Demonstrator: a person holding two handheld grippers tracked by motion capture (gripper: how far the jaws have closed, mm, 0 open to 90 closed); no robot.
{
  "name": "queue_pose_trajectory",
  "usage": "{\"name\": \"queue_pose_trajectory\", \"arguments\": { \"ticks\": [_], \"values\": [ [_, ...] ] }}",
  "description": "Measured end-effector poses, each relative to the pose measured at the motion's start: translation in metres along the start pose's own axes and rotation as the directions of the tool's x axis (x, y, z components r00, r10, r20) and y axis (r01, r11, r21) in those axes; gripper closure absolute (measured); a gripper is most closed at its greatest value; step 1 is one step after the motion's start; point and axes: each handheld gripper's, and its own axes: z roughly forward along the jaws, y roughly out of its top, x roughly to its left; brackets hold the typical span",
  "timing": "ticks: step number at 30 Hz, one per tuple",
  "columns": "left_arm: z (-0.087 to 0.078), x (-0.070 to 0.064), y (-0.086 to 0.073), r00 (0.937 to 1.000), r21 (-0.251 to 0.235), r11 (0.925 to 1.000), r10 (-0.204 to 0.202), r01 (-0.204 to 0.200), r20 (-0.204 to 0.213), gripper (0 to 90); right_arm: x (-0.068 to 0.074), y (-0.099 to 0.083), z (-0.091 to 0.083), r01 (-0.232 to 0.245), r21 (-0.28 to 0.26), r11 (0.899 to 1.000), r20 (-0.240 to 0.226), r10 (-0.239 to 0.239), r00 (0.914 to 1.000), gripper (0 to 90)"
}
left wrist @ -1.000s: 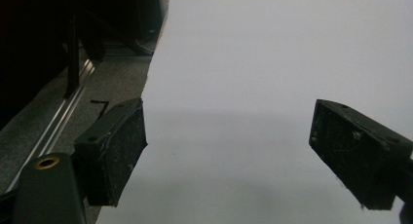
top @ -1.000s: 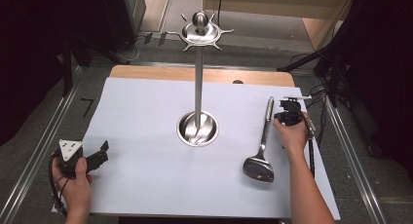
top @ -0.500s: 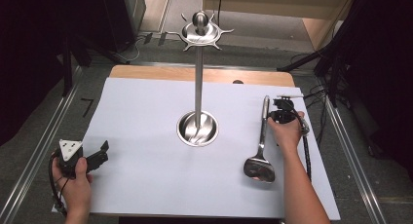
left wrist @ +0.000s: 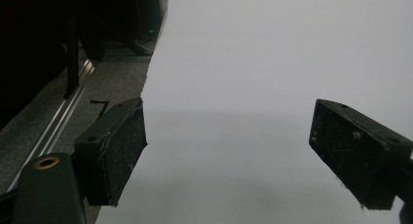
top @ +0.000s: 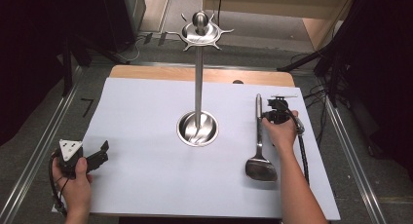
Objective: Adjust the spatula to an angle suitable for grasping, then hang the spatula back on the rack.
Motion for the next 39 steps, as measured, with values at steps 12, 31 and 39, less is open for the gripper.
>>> {"name": "queue_pose_trajectory", "arguments": {
  "ticks": [12,31,39],
  "values": [
    [0.0,0.0,0.0,1.0,-0.001,1.0,0.002,-0.002,-0.001,14.6,-0.002,0.0,-0.018,0.006,0.037,0.999,-0.023,-0.005,0.9997,57.6],
    [0.0,-0.001,0.0,1.0,-0.001,1.0,0.004,-0.004,0.0,14.7,0.025,-0.009,-0.045,-0.018,0.224,0.974,0.002,0.018,0.9998,37.7],
    [0.001,-0.001,0.0,1.0,0.003,1.0,0.0,0.0,-0.003,14.7,0.032,-0.017,-0.046,-0.018,0.28,0.96,0.027,0.011,0.9996,42.8]
  ]
}}
